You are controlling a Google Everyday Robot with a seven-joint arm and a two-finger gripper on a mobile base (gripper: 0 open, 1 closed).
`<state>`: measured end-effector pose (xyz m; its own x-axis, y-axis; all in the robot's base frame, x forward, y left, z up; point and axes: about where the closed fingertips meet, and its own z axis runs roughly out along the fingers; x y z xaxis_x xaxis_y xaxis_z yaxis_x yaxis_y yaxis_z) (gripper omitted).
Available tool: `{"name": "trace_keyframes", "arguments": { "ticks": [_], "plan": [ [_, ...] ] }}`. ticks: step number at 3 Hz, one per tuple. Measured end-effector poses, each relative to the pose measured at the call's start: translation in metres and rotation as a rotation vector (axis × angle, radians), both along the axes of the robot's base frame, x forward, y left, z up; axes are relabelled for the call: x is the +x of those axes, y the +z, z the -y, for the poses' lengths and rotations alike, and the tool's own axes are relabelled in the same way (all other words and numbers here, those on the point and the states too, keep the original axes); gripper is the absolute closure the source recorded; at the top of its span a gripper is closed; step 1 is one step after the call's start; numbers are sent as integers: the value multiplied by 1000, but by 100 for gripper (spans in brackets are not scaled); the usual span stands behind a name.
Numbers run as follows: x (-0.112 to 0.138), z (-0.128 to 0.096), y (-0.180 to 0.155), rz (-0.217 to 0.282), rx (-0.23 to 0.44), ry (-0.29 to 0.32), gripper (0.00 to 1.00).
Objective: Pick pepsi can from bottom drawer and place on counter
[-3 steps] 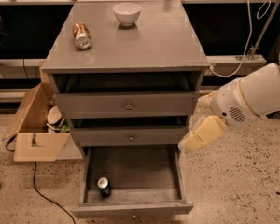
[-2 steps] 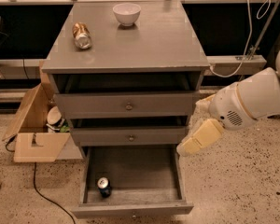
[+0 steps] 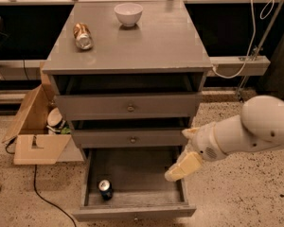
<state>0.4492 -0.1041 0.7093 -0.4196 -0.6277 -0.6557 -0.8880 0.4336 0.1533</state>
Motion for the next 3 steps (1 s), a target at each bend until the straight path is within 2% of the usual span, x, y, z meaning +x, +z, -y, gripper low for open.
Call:
{"name": "trace_keyframes", "arguments": {
  "ticks": [1,2,3],
  "plan": [
    [9,-13,-67,33,41,11,0],
    [18,-31,-122,87,95,-8,0],
    [30,-31,-133,110,98,-42,0]
  ]
}}
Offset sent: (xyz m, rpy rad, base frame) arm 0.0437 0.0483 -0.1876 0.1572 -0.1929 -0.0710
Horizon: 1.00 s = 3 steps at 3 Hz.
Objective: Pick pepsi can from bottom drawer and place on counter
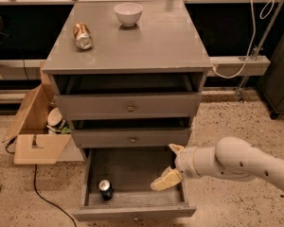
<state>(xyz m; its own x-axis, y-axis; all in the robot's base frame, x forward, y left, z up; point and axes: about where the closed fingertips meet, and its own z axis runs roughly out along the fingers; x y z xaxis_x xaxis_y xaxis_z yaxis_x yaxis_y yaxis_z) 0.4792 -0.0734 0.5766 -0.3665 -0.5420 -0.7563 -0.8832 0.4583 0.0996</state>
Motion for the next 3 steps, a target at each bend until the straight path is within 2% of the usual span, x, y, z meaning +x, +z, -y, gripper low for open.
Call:
{"name": "trace_keyframes", "arguments": {
  "ticks": [1,2,3],
  "plan": [
    [1,0,-3,-1,-1,4,0],
    [10,-1,-50,-14,-12,31,0],
    [22,-12,-109,8,-22,110,0]
  ]
}}
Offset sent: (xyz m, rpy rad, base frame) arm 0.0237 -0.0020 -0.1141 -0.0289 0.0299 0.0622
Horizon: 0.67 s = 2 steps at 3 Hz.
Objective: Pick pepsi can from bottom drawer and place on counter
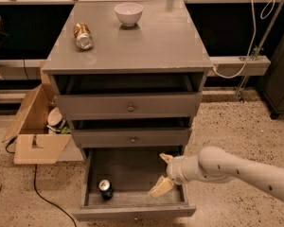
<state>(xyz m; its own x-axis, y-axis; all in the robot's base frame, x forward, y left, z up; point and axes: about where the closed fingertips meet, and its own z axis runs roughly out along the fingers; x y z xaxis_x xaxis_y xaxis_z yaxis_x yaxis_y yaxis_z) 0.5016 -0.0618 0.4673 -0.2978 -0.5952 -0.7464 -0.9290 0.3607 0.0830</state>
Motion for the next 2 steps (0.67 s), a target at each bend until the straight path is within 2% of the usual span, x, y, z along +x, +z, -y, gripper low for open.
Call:
{"name": "trace_keyframes", "arguments": {
  "ticks": [1,2],
  "plan": [
    [12,-19,-54,25,15,73,0],
    [48,-68,-157,48,75,152,0]
  ]
}}
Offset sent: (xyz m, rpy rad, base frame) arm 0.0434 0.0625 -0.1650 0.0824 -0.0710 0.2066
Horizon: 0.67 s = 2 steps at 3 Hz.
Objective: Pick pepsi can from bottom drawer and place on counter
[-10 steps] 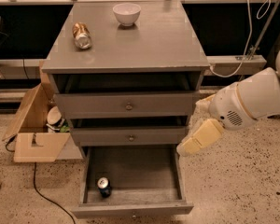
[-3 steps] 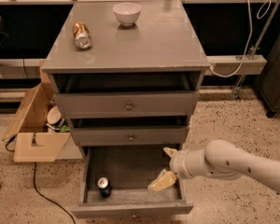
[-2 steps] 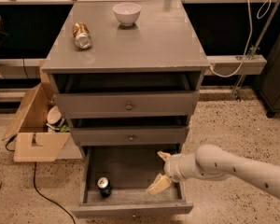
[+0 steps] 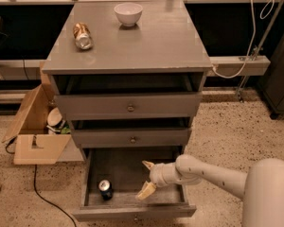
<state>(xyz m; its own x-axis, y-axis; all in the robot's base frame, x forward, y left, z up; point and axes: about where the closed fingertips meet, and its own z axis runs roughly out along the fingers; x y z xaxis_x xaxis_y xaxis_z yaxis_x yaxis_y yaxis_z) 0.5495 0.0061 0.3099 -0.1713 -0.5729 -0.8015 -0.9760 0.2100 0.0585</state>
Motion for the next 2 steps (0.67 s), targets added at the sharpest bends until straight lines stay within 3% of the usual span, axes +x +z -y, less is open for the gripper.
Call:
{"name": "trace_keyframes", "arguments": {
  "ticks": [1,2],
  "plan": [
    [1,-1,-1,2,1,3,0],
    [14,-27,-25,36,20,53,0]
  ]
}}
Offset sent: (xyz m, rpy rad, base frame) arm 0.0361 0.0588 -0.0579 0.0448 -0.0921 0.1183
